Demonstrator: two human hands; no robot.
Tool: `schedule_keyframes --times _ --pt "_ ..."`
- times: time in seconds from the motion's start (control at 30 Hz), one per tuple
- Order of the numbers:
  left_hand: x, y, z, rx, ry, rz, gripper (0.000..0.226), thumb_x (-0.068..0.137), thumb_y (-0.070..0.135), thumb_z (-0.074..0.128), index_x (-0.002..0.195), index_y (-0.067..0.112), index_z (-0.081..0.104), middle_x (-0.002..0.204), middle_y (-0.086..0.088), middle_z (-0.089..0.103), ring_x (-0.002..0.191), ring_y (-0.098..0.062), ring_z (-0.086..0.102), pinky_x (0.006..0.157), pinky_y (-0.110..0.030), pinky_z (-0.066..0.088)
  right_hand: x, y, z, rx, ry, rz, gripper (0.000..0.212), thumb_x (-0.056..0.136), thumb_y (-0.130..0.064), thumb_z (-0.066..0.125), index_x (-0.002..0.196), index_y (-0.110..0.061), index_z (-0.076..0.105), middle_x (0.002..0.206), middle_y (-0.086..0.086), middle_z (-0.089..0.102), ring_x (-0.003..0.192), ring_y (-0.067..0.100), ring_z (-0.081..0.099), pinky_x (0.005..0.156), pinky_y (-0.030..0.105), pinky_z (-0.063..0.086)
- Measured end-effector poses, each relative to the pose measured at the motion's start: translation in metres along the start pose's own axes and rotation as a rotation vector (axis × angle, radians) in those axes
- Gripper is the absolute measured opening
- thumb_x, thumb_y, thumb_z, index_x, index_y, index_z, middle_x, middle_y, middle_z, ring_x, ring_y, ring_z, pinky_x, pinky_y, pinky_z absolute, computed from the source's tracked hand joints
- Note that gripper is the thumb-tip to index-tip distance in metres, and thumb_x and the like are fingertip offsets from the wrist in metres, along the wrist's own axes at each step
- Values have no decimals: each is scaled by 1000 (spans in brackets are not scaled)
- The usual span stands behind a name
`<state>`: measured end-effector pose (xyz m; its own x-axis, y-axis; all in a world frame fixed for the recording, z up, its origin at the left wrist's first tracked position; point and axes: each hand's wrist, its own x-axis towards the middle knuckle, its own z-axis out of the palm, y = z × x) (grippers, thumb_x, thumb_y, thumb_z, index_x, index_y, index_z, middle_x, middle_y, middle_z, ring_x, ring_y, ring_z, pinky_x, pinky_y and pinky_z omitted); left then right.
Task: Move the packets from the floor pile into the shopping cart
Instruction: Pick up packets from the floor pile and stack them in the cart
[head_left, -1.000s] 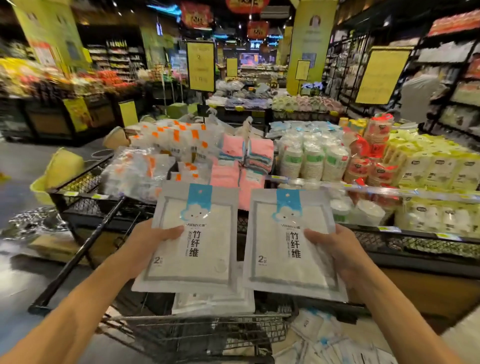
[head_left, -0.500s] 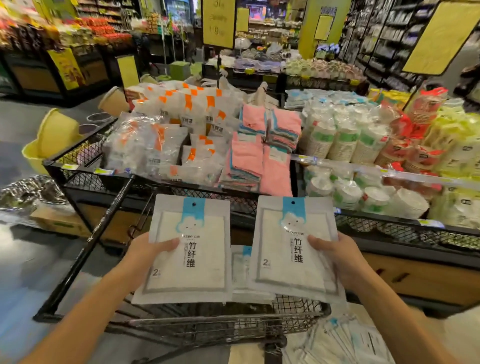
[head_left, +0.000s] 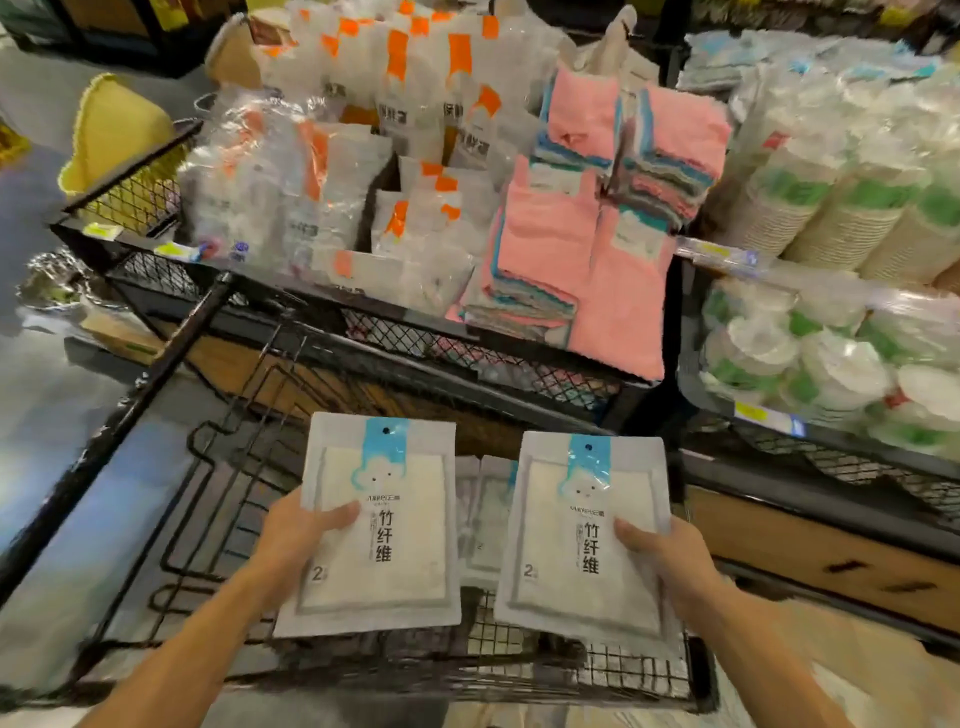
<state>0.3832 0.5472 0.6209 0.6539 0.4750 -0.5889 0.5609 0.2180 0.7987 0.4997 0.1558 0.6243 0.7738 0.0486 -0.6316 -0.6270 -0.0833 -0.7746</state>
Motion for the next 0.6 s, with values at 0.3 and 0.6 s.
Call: schedule_keyframes --times 0.3,0.6 --pt "129 -88 44 99 -14 -126 29 82 -9 68 103 10 70 95 -13 78 80 -30 76 71 -43 59 115 72 31 -125 -18 137 29 93 -13 71 118 1 67 102 19 78 93 38 77 87 60 60" --pt "235 -146 83 189 -3 -136 30 82 -9 71 98 17 72 95 -14 76 74 -21 72 68 -35 61 219 134 60 -125 37 229 34 85 -17 79 114 -2 71 105 16 78 93 32 77 72 42 65"
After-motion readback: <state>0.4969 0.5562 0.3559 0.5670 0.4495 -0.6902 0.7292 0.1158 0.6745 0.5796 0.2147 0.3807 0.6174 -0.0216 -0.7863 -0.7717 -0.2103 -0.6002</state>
